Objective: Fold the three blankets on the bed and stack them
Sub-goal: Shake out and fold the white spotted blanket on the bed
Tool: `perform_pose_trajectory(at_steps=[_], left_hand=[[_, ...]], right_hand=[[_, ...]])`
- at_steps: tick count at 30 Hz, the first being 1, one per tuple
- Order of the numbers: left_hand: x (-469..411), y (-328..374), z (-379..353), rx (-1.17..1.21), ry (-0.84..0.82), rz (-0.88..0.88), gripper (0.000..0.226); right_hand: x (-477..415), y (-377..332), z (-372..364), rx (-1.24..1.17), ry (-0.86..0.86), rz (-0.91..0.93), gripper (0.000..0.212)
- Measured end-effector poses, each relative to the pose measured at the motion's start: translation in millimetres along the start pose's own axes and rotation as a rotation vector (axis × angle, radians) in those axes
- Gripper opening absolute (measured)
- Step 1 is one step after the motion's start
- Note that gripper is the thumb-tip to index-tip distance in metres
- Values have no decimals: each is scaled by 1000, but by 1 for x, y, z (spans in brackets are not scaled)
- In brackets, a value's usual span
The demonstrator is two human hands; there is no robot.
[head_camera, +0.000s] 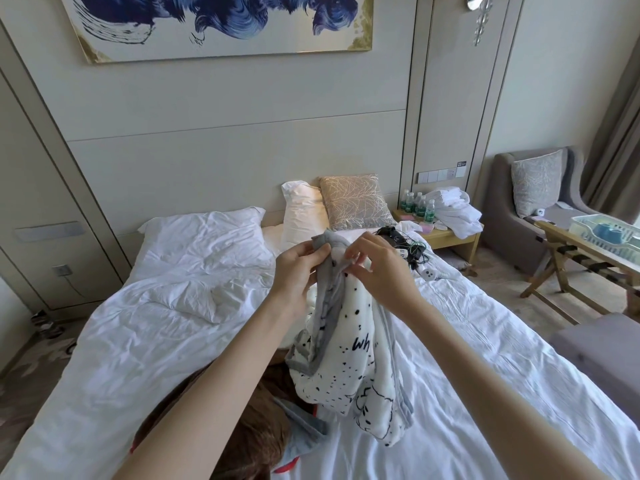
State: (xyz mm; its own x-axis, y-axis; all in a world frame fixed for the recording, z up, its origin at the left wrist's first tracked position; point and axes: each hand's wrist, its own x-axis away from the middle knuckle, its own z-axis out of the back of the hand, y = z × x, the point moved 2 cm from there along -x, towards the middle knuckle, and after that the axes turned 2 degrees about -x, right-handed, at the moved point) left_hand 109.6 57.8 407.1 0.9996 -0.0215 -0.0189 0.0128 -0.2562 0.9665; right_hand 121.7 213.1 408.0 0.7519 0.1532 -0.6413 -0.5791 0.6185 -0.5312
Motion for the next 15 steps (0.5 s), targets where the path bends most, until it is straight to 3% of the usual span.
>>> perform_pose_trajectory(at_steps=[5,9,12,15], left_hand=[[3,0,0,-196,-70,-135,13],[6,-4,-3,-111,-96,-58,20],[7,-4,-1,-79,-213,-18,25],[7,-1,0,-142,-259,-79,33]], right_hand=[[-14,-12,13,23,82,30,12],[-27,-14,17,-11,-40,-61,15],[-31,-10,22,-52,-118,-101,14],[-34,-7,22,-147,-116,-136,16]])
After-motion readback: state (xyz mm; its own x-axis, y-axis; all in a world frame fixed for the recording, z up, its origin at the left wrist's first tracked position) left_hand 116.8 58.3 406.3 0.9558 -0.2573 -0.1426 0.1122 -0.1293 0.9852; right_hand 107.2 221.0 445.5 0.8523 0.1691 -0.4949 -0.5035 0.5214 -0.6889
